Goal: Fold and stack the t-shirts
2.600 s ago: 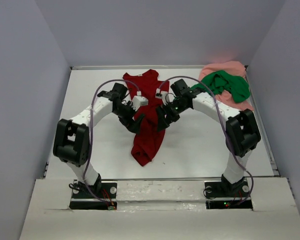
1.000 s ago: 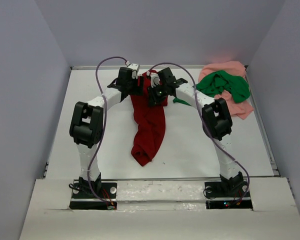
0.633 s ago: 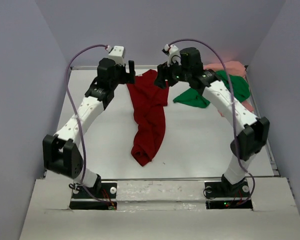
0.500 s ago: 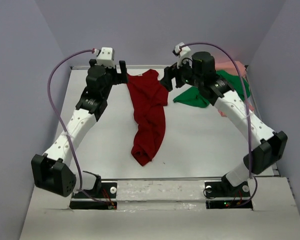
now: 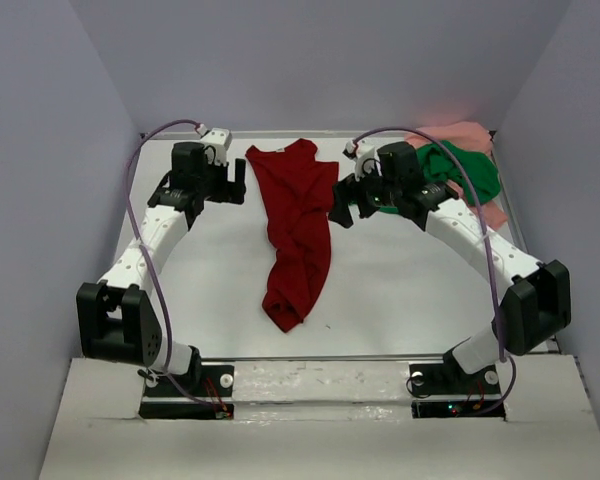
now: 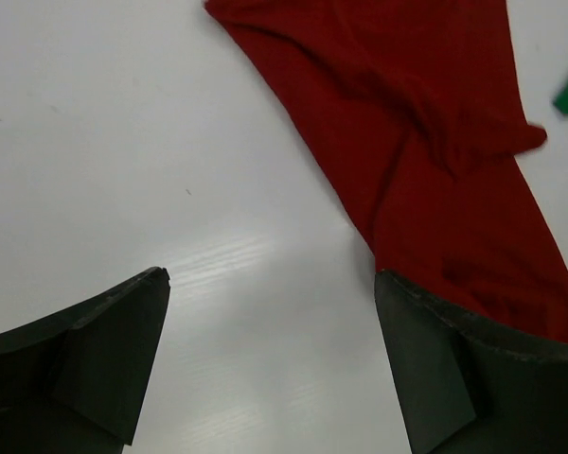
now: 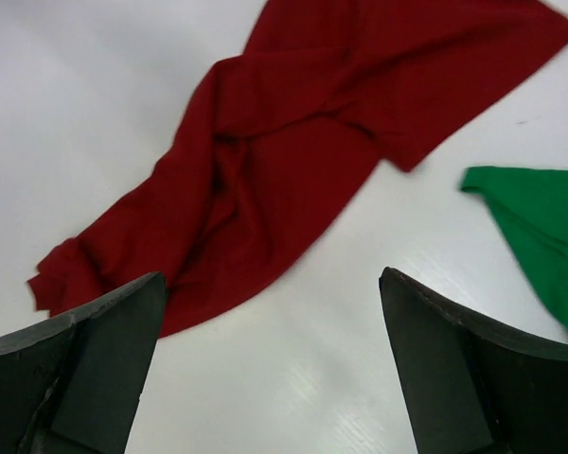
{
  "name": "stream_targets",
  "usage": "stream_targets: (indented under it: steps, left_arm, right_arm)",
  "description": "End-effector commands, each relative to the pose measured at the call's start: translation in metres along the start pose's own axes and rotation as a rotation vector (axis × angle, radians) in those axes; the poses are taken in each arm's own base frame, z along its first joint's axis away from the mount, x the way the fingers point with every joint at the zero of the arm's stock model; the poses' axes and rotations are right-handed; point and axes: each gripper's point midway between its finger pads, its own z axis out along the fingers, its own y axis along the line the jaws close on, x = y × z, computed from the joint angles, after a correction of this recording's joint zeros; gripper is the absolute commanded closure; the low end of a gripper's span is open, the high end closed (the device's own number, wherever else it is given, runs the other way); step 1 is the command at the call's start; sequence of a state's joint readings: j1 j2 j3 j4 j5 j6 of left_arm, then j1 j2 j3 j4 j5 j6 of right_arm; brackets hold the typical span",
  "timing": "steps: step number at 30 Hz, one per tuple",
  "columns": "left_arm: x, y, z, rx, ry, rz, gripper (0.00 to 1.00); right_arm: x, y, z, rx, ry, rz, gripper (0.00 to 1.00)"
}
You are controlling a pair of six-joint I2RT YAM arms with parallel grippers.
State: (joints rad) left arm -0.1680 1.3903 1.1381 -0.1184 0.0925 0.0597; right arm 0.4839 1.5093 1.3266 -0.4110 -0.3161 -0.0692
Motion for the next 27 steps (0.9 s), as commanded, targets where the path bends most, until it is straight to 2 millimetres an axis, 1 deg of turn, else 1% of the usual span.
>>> stream_targets:
  steps: [1, 2, 3, 4, 6, 7, 8, 10, 11, 12, 13, 15, 17, 18, 19, 20, 21, 25, 27]
  left_arm:
    - [0.048, -0.054, -0.022, 0.346, 0.255, 0.06, 0.02]
    - [0.059, -0.057, -0.021, 0.37, 0.297, 0.063, 0.02]
    - [0.065, -0.061, -0.024, 0.403, 0.317, 0.074, 0.02]
    - [0.077, -0.065, -0.028, 0.442, 0.341, 0.08, 0.03]
    - [0.089, -0.066, -0.03, 0.462, 0.373, 0.087, 0.02]
    - [0.094, -0.073, -0.034, 0.508, 0.384, 0.097, 0.02]
    - [0.101, -0.072, -0.034, 0.509, 0.408, 0.106, 0.02]
    - [0.105, -0.072, -0.037, 0.52, 0.416, 0.117, 0.02]
    - [0.104, -0.072, -0.038, 0.525, 0.409, 0.132, 0.02]
    - [0.103, -0.071, -0.038, 0.515, 0.405, 0.129, 0.02]
    - [0.102, -0.072, -0.04, 0.521, 0.402, 0.129, 0.02]
    - [0.103, -0.074, -0.042, 0.533, 0.405, 0.128, 0.02]
    - [0.103, -0.074, -0.042, 0.53, 0.398, 0.123, 0.02]
    - [0.103, -0.075, -0.043, 0.532, 0.394, 0.119, 0.02]
    - [0.103, -0.074, -0.042, 0.525, 0.392, 0.116, 0.02]
    - [0.102, -0.074, -0.04, 0.52, 0.377, 0.118, 0.02]
    - [0.101, -0.073, -0.039, 0.517, 0.371, 0.116, 0.02]
    - [0.095, -0.073, -0.033, 0.505, 0.342, 0.112, 0.02]
    - [0.092, -0.074, -0.032, 0.504, 0.328, 0.111, 0.02]
  right_arm:
    - [0.018, 0.047, -0.004, -0.259, 0.075, 0.077, 0.0]
    - [0.023, 0.051, -0.003, -0.281, 0.102, 0.091, 0.01]
    - [0.023, 0.063, -0.006, -0.364, 0.122, 0.101, 0.04]
    - [0.041, 0.069, -0.002, -0.411, 0.202, 0.14, 0.08]
    - [0.057, 0.084, 0.0, -0.489, 0.285, 0.178, 0.12]
    - [0.066, 0.1, -0.007, -0.585, 0.33, 0.184, 0.21]
    - [0.082, 0.114, -0.001, -0.627, 0.396, 0.18, 0.27]
    - [0.1, 0.129, -0.004, -0.677, 0.469, 0.154, 0.37]
    - [0.106, 0.141, -0.004, -0.702, 0.495, 0.142, 0.37]
    - [0.11, 0.149, -0.005, -0.724, 0.506, 0.141, 0.36]
    - [0.114, 0.156, -0.007, -0.747, 0.514, 0.131, 0.28]
    - [0.119, 0.169, -0.009, -0.76, 0.539, 0.098, 0.27]
    - [0.119, 0.176, -0.012, -0.779, 0.549, 0.082, 0.26]
    - [0.12, 0.182, -0.013, -0.786, 0.556, 0.084, 0.22]
    - [0.122, 0.185, -0.014, -0.793, 0.561, 0.079, 0.22]
    - [0.123, 0.188, -0.013, -0.799, 0.562, 0.074, 0.18]
    - [0.125, 0.191, -0.013, -0.803, 0.567, 0.065, 0.18]
    - [0.145, 0.216, -0.013, -0.867, 0.628, 0.034, 0.13]
    - [0.155, 0.22, -0.008, -0.875, 0.657, 0.031, 0.11]
